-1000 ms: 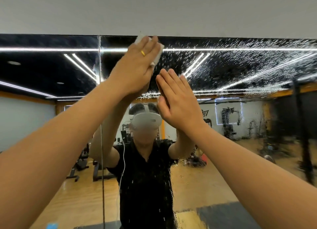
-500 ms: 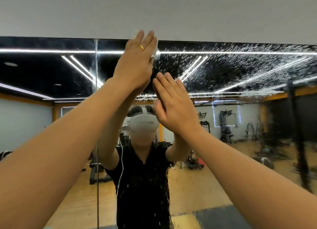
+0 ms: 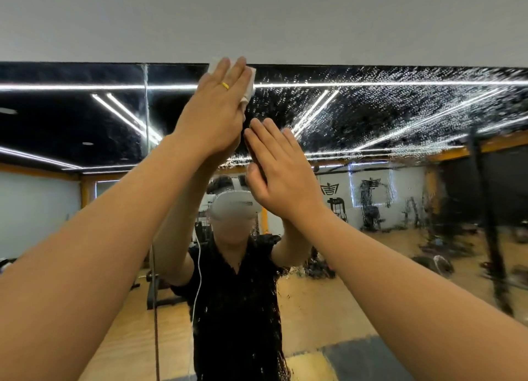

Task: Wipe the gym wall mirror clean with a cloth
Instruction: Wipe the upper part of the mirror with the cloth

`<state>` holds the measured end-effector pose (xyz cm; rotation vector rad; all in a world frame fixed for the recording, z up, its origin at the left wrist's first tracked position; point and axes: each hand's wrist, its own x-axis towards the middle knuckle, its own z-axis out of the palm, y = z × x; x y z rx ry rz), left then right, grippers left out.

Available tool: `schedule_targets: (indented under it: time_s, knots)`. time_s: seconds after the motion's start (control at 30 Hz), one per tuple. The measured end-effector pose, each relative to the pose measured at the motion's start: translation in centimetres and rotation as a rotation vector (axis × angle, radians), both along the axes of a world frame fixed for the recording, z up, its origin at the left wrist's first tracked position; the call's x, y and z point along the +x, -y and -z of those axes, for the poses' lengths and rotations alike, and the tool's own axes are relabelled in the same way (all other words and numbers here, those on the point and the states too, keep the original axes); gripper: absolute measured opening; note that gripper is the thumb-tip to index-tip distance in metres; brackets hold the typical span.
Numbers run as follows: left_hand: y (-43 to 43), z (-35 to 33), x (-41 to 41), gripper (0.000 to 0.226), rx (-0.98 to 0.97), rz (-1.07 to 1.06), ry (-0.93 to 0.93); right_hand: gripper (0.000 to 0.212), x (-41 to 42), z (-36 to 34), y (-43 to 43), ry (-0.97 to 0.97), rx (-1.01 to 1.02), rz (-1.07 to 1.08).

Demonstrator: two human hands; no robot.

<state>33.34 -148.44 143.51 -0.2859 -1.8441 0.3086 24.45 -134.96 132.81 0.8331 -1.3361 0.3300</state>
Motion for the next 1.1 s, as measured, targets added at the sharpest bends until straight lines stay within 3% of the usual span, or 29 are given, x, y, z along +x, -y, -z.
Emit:
schedule_targets:
  time_s: [0.5, 0.9, 1.1]
  knots:
    - [2.4, 6.4, -0.2, 0.064, -0.012, 0.018, -0.02, 0.06, 0.4, -0.1, -0.5, 0.04, 0.057, -0.016]
    - [0.5, 6.7, -0.9, 0.066, 0.096, 0.002, -0.048, 0.064, -4.6, -2.5, -15.9, 0.217, -0.057, 0.214]
    - [-2.4, 4.4, -1.7, 0.066, 0.136, -0.023, -0.052, 0.062, -6.8, -2.2, -16.9, 0.166, -0.035, 0.185]
